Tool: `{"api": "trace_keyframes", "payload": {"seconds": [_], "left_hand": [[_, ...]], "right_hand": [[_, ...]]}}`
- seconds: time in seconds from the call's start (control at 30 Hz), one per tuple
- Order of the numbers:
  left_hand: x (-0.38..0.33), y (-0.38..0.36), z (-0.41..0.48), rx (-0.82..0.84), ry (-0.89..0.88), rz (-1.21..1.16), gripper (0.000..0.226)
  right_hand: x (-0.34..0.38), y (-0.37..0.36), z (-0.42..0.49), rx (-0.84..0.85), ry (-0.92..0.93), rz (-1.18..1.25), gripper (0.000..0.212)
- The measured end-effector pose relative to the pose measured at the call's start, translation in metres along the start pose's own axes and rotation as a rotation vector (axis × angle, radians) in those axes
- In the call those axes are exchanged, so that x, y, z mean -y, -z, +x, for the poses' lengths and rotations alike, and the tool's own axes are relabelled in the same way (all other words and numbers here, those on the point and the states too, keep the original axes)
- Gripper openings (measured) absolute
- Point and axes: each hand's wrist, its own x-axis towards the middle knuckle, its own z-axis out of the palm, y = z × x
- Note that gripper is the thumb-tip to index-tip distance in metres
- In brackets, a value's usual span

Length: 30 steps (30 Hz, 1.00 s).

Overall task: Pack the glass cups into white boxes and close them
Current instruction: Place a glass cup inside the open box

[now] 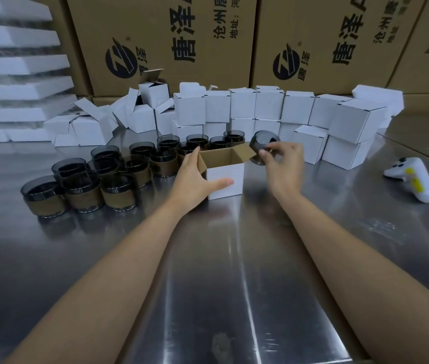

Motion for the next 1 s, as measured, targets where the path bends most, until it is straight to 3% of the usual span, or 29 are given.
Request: {"api": "trace_keyframes", "payload": {"seconds": [0.13, 0.27, 0.43, 0.63, 0.87, 1.0], "left_hand": [[0.002, -0.001, 0.002, 0.012, 0.0, -0.014, 0.117], [0.003, -0.002, 0.004, 0.018, -0.011, -0.009, 0.117], [0.0, 0.0, 0.003, 0.028, -0.028, -0.086, 0.089], [0.002, -0.002, 0.003, 0.042, -0.017, -0.069, 0.11], [0.002, -0.003, 0.005, 0.036, -0.023, -0.03, 0.108], [0.002, -0.003, 0.005, 0.034, -0.021, -0.042, 0.107]], "right_hand": [[0.031, 0.0, -0.003, -0.127, 0.129, 0.212, 0.011], [0.053, -0.008, -0.02, -0.039, 0.235, 0.203, 0.012], [0.056, -0.019, -0.041, 0.122, 0.278, -0.105, 0.017], [0.053, -0.019, -0.039, 0.202, 0.247, -0.292, 0.017], [0.051, -0.022, -0.042, 0.292, 0.395, -0.623, 0.045], [0.047, -0.024, -0.043, 0.266, 0.451, -0.691, 0.045]]}}
